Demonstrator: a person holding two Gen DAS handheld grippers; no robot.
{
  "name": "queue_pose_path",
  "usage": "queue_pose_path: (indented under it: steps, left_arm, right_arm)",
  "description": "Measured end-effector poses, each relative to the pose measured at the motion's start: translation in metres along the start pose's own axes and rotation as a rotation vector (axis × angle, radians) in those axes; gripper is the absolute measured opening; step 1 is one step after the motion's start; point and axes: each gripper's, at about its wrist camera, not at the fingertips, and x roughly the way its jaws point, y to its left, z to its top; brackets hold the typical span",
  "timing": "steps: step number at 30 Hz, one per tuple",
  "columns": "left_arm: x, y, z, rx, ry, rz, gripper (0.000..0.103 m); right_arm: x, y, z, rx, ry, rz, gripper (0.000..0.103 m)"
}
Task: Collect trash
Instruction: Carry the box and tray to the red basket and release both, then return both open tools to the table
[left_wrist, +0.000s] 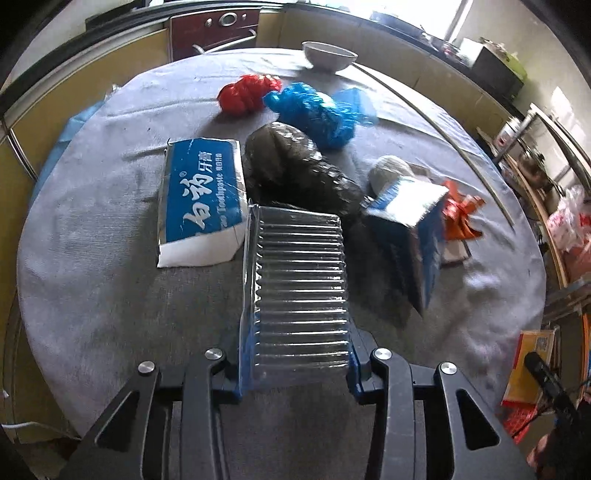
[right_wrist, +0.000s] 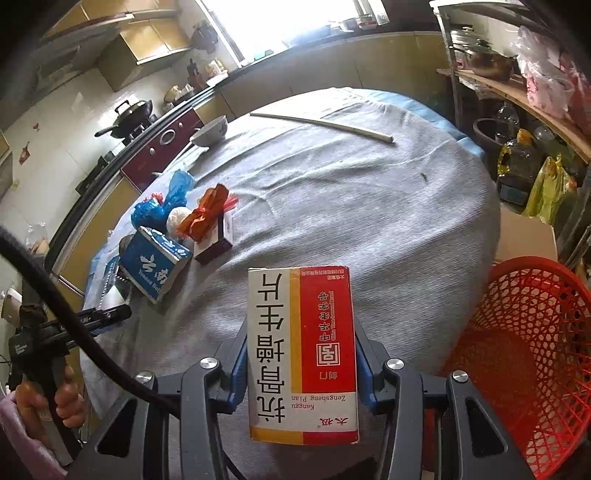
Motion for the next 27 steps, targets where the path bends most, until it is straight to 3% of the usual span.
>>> queue_pose_path:
  steps: [6, 11, 17, 22, 25, 27]
  left_arm:
    - [-0.032, -0.034, -0.025, 0.136, -0.053, -0.055, 0.042]
    - [-0.052, -0.108, -0.047, 0.378, -0.079, -0.192, 0.042]
    - [-0.045, -0.208, -0.066, 0.605, 0.008, -0.37, 0.043]
    - [-0.036, -0.286, -0.087, 0.753, 0.059, -0.454, 0.043]
    - [-0.03, -0.313, -0.101, 0.805, 0.089, -0.472, 0.063]
    - [-0.026, -0.323, -0.107, 0.823, 0.086, -0.454, 0.063]
  right_arm:
    - [-0.021, -0.03, -0.002, 0.047, -0.058, -0.019, 0.05]
    - [-0.048, -0.081, -0.009, 0.143, -0.1, -0.081, 0.05]
    - [-0.078, -0.146, -0.026, 0.272, -0.113, -0.167, 0.05]
    - [-0.098, -0.188, -0.042, 0.377, -0.128, -0.197, 0.052]
    - [-0.104, -0.201, -0.047, 0.419, -0.13, -0.185, 0.053]
    - [-0.106, -0.203, -0.048, 0.432, -0.134, -0.18, 0.056]
